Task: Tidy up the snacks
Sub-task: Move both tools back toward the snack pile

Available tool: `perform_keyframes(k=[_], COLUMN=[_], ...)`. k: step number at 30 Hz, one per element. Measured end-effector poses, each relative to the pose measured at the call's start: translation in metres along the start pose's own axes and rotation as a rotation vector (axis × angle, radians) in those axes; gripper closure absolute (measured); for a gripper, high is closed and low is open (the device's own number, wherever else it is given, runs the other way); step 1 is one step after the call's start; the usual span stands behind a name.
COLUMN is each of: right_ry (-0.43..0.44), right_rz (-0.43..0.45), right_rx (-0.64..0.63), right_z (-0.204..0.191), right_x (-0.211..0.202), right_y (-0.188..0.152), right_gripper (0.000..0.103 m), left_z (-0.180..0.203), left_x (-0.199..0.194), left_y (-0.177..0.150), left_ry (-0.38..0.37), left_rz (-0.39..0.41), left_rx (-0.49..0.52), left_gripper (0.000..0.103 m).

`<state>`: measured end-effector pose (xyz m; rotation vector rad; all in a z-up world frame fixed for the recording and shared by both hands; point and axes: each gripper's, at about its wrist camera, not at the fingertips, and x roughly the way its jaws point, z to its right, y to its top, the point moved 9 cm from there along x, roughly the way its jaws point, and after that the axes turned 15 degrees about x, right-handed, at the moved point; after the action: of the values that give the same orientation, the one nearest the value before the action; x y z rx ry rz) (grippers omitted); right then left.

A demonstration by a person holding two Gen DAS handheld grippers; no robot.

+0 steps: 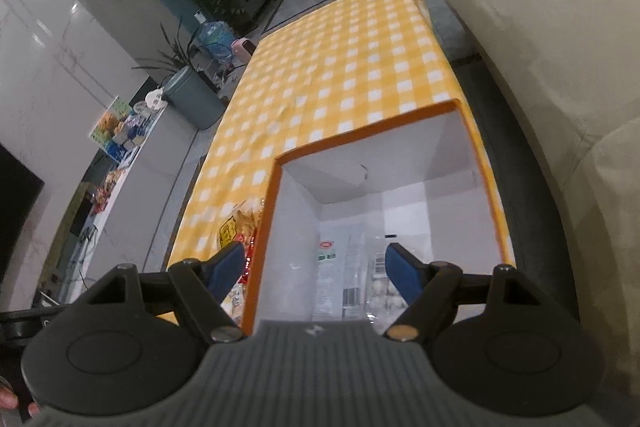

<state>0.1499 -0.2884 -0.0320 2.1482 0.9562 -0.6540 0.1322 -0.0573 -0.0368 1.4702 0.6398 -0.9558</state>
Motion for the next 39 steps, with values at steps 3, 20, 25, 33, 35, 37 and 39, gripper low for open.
perform_keyframes(k=[3, 20, 25, 33, 35, 37, 39], right_ry=[0.002, 0.079, -0.009, -0.105, -0.163, -0.229, -0.288], right_rz=[-0.008, 0.118, 0.021, 0.057, 0.069, 0.083, 0.102], right_rx=[-0.029, -0.438, -0.416, -0.513, -0.506, -0.513, -0.513], right_z=[-0.012, -0.123, -0.118, -0.121, -0.117, -0.113, -0.108], right_x=[0.003, 0.058, 0.101, 0.138, 0.151, 0.163, 0.173], right_y=[-0.007, -0.122, -0.149, -0.174, -0.172, -0.171, -0.167], right_gripper=[0.027, 0.029, 0.029, 0.023, 0.023, 0.023, 0.023], left_z=[-0.021, -0.133, -0.137, -0.146, -0.152, -0.160, -0.167], left_x=[-0.004, -0.002, 0.009, 0.032, 0.034, 0.036, 0.039], left_y=[-0.005, -0.043, -0.047, -0.057, -0.058, -0.060, -0.063], left_ry=[0.016, 0.042, 0.029, -0.080, -0.070, -0.073, -0.083], left_rz=[-0.003, -0.006, -0.009, -0.034, -0.037, -0.038, -0.045], left_rx=[-0.038, -0.190, -0.144, -0.223, -0.237, -0.264, -0.292], left_gripper=[0.020, 0.020, 0.020, 0.020, 0.020, 0.020, 0.020])
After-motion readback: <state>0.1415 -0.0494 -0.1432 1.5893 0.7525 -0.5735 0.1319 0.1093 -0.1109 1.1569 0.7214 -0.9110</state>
